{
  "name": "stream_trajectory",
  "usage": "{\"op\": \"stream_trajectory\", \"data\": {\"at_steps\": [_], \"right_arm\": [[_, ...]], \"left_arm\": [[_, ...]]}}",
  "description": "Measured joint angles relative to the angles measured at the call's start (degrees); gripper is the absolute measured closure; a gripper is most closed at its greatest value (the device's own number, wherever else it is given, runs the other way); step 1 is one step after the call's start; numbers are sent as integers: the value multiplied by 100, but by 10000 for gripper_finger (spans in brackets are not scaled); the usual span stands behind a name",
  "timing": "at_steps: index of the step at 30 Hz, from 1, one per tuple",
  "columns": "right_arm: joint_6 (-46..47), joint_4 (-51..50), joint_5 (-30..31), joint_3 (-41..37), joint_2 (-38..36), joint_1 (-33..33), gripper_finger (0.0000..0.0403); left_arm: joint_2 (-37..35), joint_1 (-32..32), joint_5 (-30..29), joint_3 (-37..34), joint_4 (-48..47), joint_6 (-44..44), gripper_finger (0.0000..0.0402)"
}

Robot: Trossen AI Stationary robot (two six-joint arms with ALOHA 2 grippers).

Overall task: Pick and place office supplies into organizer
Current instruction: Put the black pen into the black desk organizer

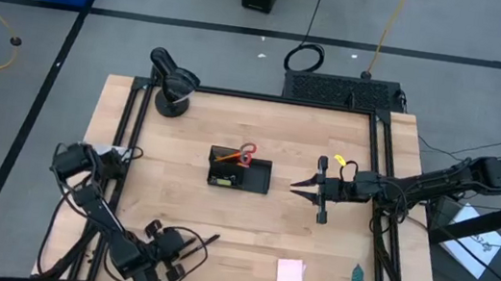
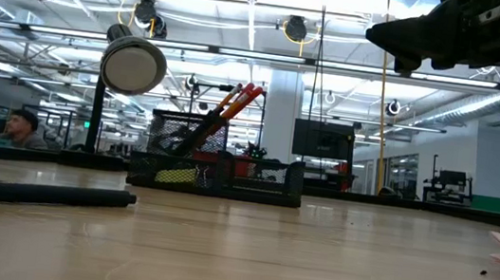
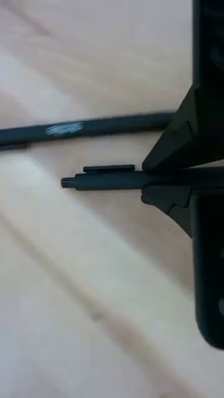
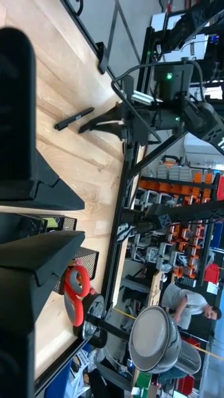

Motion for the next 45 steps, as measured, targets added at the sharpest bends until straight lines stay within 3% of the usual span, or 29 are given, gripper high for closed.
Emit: {"op": "stream_trajectory", "data": {"at_steps": [13,19,23,27,32,35,38,41,45], "right_arm": [[90,-2,-2,0,0,0,344],[103,73,-2,0,0,0,344],[98,182,-2,0,0,0,344],[94,197,-2,0,-2,0,344],[84,179,-3,0,-2,0,344],[8,209,-4,0,-2,0,344],[-39,219,-3,0,-2,0,344],[-44,223,-4,0,-2,0,344],[-42,312,-4,0,-2,0,344]], "left_arm": [[41,264,-1654,-19,-735,-145,386],[-119,597,-3543,-12,-981,391,381],[-589,844,-4861,-8,-1209,930,379],[-1344,1118,-5338,-6,-1412,1748,389],[-2331,1568,-5133,1,-1294,3308,388],[-2879,1907,-4662,3,-923,4585,389],[-3353,2354,-3624,3,228,6393,394],[-3604,2780,-2009,3,1720,8400,389],[-3668,3263,-575,5,3277,10183,374]]}}
